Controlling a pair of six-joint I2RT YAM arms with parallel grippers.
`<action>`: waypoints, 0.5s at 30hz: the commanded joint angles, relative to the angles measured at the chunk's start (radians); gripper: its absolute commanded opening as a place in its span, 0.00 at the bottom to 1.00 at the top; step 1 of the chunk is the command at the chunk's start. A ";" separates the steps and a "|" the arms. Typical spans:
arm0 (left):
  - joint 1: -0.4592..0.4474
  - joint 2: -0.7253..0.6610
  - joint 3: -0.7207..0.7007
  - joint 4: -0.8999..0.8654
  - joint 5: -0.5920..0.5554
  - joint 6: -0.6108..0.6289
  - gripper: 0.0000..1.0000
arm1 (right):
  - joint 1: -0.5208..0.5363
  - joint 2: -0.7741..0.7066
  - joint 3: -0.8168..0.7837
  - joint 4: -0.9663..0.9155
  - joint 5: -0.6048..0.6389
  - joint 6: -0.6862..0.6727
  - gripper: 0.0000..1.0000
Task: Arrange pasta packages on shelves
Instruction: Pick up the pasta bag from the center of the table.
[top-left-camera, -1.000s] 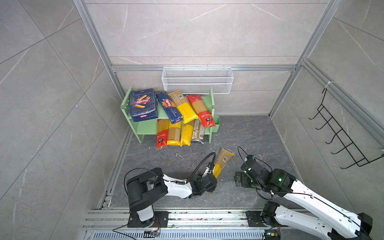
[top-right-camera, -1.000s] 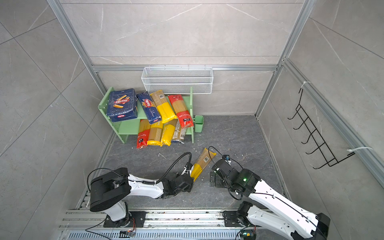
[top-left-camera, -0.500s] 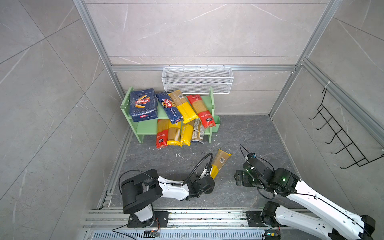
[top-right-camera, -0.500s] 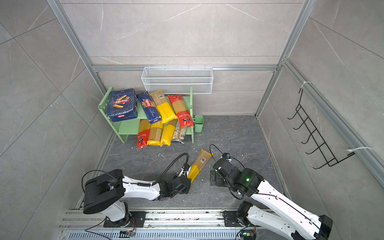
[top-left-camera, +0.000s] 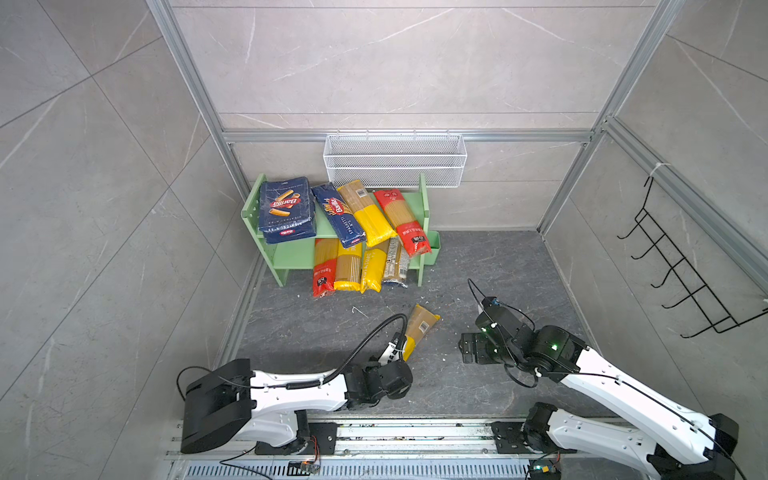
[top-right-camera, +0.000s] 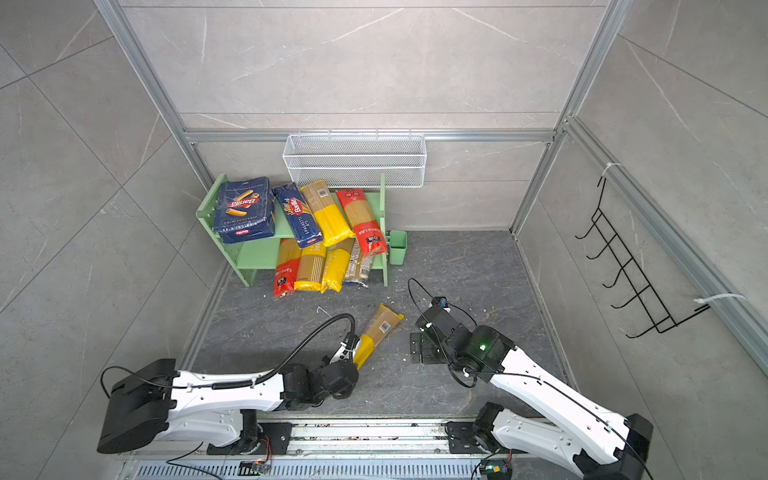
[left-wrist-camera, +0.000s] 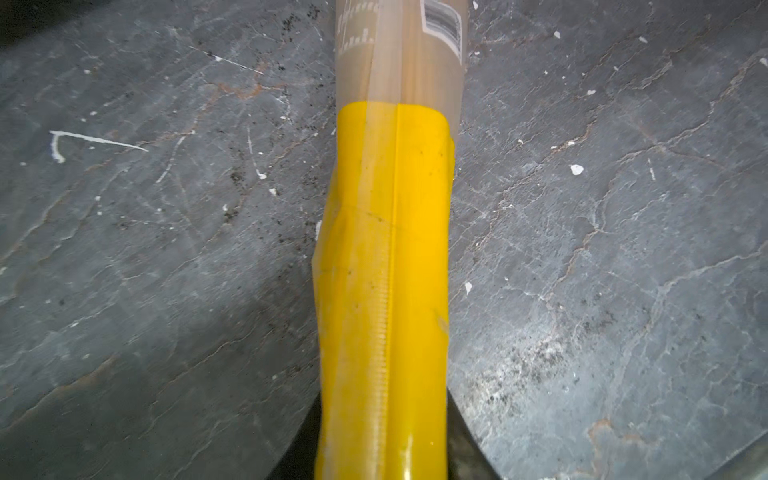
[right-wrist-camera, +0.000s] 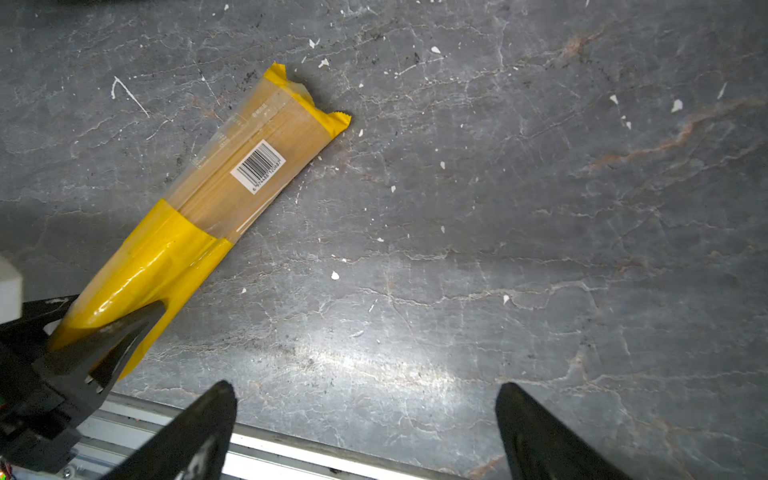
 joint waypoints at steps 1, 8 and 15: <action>-0.036 -0.115 0.033 0.011 -0.163 0.009 0.00 | -0.004 0.032 0.051 0.037 -0.017 -0.045 1.00; -0.089 -0.253 0.051 -0.105 -0.234 0.001 0.00 | -0.010 0.085 0.115 0.055 -0.033 -0.081 1.00; -0.160 -0.377 0.094 -0.256 -0.347 -0.032 0.00 | -0.016 0.107 0.185 0.051 -0.049 -0.111 1.00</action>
